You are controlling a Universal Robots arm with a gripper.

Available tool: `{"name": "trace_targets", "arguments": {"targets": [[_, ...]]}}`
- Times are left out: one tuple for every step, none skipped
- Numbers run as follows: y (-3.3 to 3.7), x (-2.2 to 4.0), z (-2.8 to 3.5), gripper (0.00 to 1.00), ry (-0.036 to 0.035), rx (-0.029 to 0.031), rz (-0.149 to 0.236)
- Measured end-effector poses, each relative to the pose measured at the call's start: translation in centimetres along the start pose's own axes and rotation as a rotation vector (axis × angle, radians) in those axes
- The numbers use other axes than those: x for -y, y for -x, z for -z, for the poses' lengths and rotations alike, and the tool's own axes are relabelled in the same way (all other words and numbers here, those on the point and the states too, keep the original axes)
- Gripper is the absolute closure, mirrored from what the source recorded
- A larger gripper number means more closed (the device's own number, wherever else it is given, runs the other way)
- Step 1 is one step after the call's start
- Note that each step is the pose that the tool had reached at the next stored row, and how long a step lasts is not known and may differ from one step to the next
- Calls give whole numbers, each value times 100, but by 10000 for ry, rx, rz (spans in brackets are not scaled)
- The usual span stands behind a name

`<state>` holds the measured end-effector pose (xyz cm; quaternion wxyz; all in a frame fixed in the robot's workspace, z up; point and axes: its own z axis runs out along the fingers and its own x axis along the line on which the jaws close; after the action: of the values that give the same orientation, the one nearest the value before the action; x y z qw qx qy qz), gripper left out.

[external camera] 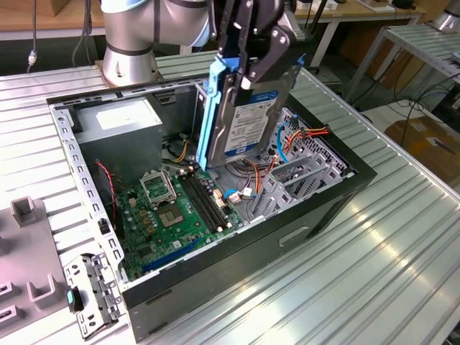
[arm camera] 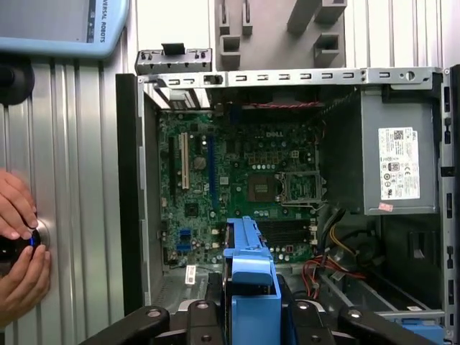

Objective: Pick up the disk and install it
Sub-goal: 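Insert the disk into the insertion slot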

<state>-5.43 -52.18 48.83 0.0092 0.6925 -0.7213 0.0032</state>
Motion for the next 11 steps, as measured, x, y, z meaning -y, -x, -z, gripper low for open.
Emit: {"name": "trace_targets", "arguments": {"targets": [[1, 45, -1, 63, 2, 1, -1], [1, 112, -2, 63, 5, 1, -1], [-3, 152, -4, 63, 5, 0, 1], [-11, 169, -5, 63, 5, 0, 0], [-30, 182, -6, 63, 5, -1, -1], [-56, 193, -8, 63, 5, -1, -1], [-87, 202, -10, 63, 5, -2, -1], [-114, 209, -12, 63, 5, -2, -1], [-144, 215, -15, 63, 5, -1, -2], [-172, 222, -18, 63, 5, -3, -1], [-200, 229, -19, 63, 5, -5, -1]]}}
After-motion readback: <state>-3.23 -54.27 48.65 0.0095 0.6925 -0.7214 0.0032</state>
